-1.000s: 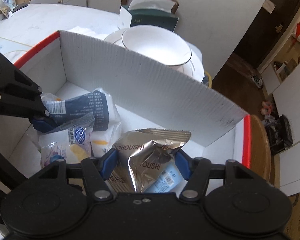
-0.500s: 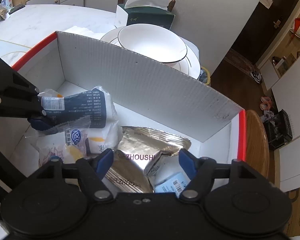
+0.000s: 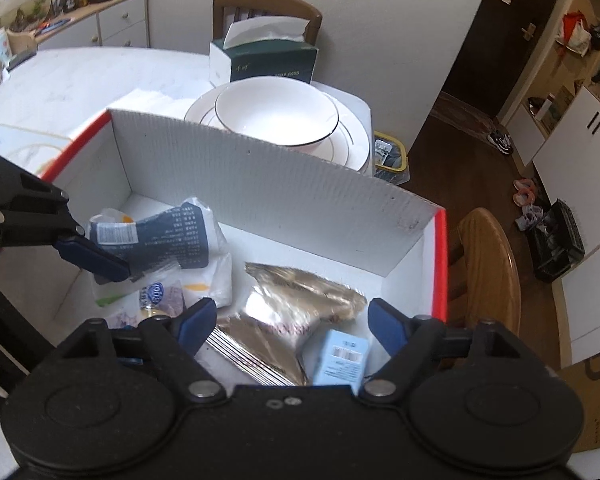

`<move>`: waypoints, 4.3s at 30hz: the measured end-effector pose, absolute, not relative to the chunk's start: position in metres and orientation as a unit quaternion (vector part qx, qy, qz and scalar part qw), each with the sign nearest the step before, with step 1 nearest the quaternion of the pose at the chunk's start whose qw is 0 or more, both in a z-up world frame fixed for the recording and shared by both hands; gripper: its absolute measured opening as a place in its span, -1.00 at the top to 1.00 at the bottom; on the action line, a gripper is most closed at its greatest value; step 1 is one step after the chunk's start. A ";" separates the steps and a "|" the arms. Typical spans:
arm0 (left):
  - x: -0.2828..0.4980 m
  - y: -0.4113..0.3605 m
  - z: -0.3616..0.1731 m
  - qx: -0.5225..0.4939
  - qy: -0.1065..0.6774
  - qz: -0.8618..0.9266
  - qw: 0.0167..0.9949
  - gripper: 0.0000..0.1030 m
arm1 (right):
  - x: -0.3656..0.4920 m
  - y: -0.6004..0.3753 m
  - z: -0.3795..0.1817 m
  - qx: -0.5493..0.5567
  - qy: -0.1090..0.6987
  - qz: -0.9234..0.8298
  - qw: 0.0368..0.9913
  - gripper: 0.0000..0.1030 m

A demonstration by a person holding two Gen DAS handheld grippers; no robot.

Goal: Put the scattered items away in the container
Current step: 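Lower both packets into the red box and open both grippers, then move both grippers back from the box to the scattered items, then grasp the cotton-pad bag with left gripper while right grasps the pink binder clip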

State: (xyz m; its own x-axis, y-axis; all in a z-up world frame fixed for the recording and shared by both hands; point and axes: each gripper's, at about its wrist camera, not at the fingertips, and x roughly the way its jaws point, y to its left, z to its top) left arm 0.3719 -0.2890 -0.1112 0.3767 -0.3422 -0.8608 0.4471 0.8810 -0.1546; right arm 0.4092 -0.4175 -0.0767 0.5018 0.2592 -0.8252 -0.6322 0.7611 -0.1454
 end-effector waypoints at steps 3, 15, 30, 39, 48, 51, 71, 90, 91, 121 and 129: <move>0.368 -0.285 -0.107 0.046 0.498 -0.238 0.833 -0.37 | 0.405 -0.422 -0.070 -0.207 0.422 0.266 0.842 -0.65; 0.344 -0.274 -0.085 0.023 0.458 -0.252 0.852 -0.38 | 0.382 -0.423 -0.047 -0.189 0.409 0.264 0.853 -0.66; 0.307 -0.245 -0.051 0.003 0.411 -0.263 0.873 -0.38 | 0.342 -0.416 -0.022 -0.166 0.393 0.264 0.865 -0.70; 0.282 -0.214 -0.034 -0.003 0.391 -0.269 0.880 -0.55 | 0.313 -0.400 -0.009 -0.138 0.379 0.266 0.875 -0.81; 0.250 -0.174 -0.024 0.010 0.374 -0.270 0.887 -0.68 | 0.280 -0.370 0.003 -0.108 0.360 0.255 0.891 -0.92; 0.238 -0.157 -0.022 0.013 0.369 -0.267 0.890 -0.74 | 0.269 -0.357 0.004 -0.102 0.358 0.254 0.893 -0.93; 0.188 -0.016 -0.024 -0.017 0.362 -0.200 0.910 -0.99 | 0.178 -0.246 -0.025 -0.112 0.376 0.279 0.877 -0.94; 0.170 0.065 -0.082 0.000 0.395 -0.148 0.907 -0.99 | 0.123 -0.180 -0.071 -0.132 0.411 0.302 0.850 -0.93; 0.170 0.068 -0.085 0.002 0.395 -0.144 0.907 -0.99 | 0.119 -0.178 -0.075 -0.139 0.413 0.304 0.847 -0.91; 0.184 0.079 -0.145 0.071 0.402 -0.154 0.900 -0.96 | 0.099 -0.141 -0.146 -0.189 0.448 0.284 0.826 -0.45; 0.184 0.080 -0.148 0.073 0.404 -0.147 0.900 -0.75 | 0.100 -0.133 -0.149 -0.196 0.439 0.288 0.828 -0.31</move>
